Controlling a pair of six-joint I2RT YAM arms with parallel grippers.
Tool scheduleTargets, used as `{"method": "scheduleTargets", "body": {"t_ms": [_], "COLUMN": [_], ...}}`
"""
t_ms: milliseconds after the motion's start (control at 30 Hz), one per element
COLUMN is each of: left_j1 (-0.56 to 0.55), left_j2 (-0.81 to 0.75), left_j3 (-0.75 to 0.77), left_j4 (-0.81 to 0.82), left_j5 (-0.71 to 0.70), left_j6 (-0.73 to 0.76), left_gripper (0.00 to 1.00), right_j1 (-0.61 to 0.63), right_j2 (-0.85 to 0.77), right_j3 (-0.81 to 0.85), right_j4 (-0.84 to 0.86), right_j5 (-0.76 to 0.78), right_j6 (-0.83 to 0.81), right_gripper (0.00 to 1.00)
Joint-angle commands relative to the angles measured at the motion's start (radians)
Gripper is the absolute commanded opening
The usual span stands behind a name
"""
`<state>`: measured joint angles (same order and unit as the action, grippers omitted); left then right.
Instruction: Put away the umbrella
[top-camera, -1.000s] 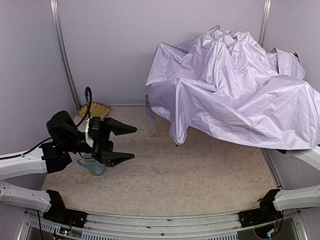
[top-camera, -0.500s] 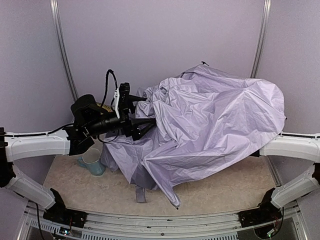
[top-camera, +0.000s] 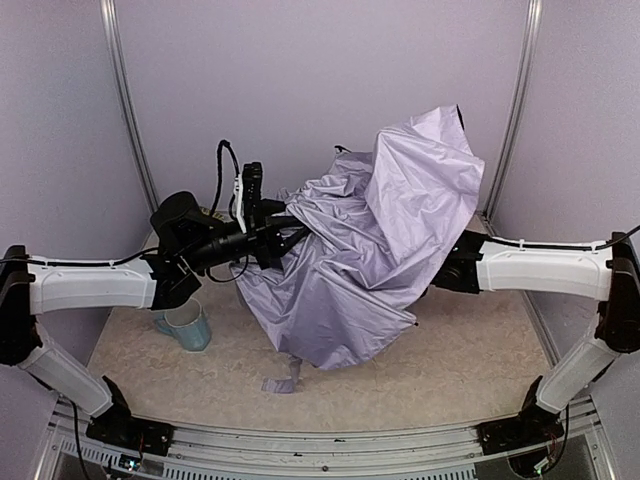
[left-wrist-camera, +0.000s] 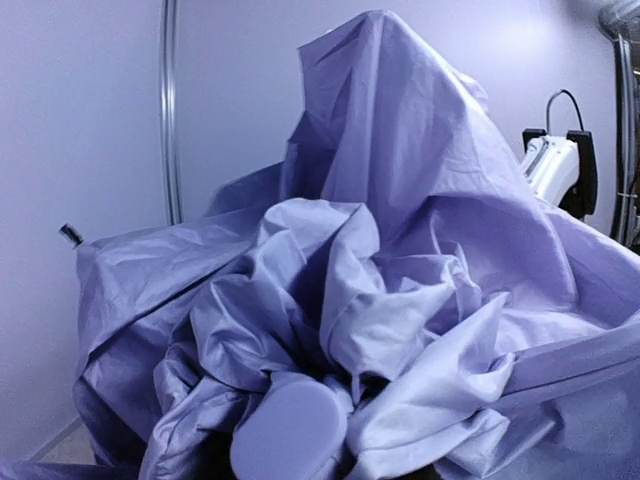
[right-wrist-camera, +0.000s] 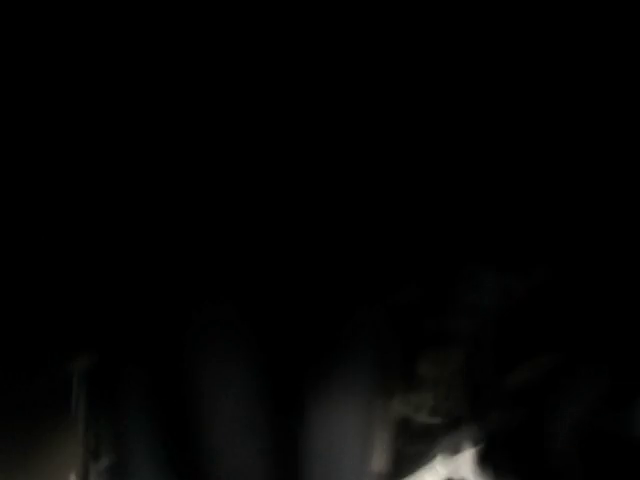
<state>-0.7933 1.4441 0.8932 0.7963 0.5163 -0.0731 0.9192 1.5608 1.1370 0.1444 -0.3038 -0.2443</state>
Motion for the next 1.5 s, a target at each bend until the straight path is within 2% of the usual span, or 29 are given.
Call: {"method": "scheduleTargets", "body": {"t_ms": [0, 33, 67, 133, 267, 433, 567, 700, 767, 933, 1100, 1200, 1333, 1467], "left_j1": [-0.003, 0.018, 0.042, 0.082, 0.139, 0.219, 0.247, 0.248, 0.243, 0.198, 0.119, 0.086, 0.074, 0.050], "left_j2": [0.029, 0.023, 0.016, -0.007, -0.056, -0.079, -0.060, -0.039, -0.031, -0.019, -0.028, -0.018, 0.014, 0.046], "left_j3": [-0.041, -0.052, -0.058, -0.064, -0.090, -0.140, -0.151, -0.154, -0.155, -0.173, -0.183, -0.180, -0.175, -0.160], "left_j4": [0.145, 0.189, 0.223, 0.262, 0.322, 0.475, 0.544, 0.596, 0.607, 0.684, 0.666, 0.672, 0.791, 0.791], "left_j5": [0.094, 0.093, 0.090, 0.073, 0.036, 0.074, 0.109, 0.156, 0.176, 0.242, 0.283, 0.277, 0.259, 0.252], "left_j6": [-0.105, -0.142, -0.173, -0.216, -0.220, -0.305, -0.377, -0.398, -0.393, -0.375, -0.263, -0.221, -0.281, -0.268], "left_gripper": [0.11, 0.06, 0.04, 0.00, 0.00, 0.00, 0.00, 0.00, 0.00, 0.00, 0.00, 0.00, 0.00, 0.00], "right_j1": [0.036, 0.034, 0.029, 0.022, -0.012, -0.073, -0.100, -0.100, -0.101, -0.097, -0.021, 0.048, 0.070, 0.084], "right_j2": [-0.060, -0.083, -0.106, -0.170, -0.339, -0.584, -0.817, -0.923, -0.860, -0.503, -0.206, -0.089, 0.001, 0.068], "right_j3": [-0.007, -0.029, -0.057, -0.120, -0.257, -0.367, -0.346, -0.191, -0.056, 0.274, 0.468, 0.473, 0.417, 0.394], "right_j4": [-0.071, -0.076, -0.080, -0.084, -0.091, -0.191, -0.293, -0.338, -0.403, -0.648, -0.716, -0.651, -0.546, -0.455], "right_j5": [0.041, 0.065, 0.099, 0.152, 0.208, 0.259, 0.295, 0.200, 0.155, 0.001, -0.113, -0.120, -0.139, -0.264], "right_j6": [-0.044, -0.035, -0.026, -0.006, 0.045, 0.076, 0.080, 0.070, 0.073, 0.014, -0.048, -0.091, -0.093, -0.063], "right_gripper": [0.65, 0.72, 0.85, 0.99, 1.00, 1.00, 1.00, 1.00, 1.00, 1.00, 1.00, 1.00, 1.00, 1.00]}}
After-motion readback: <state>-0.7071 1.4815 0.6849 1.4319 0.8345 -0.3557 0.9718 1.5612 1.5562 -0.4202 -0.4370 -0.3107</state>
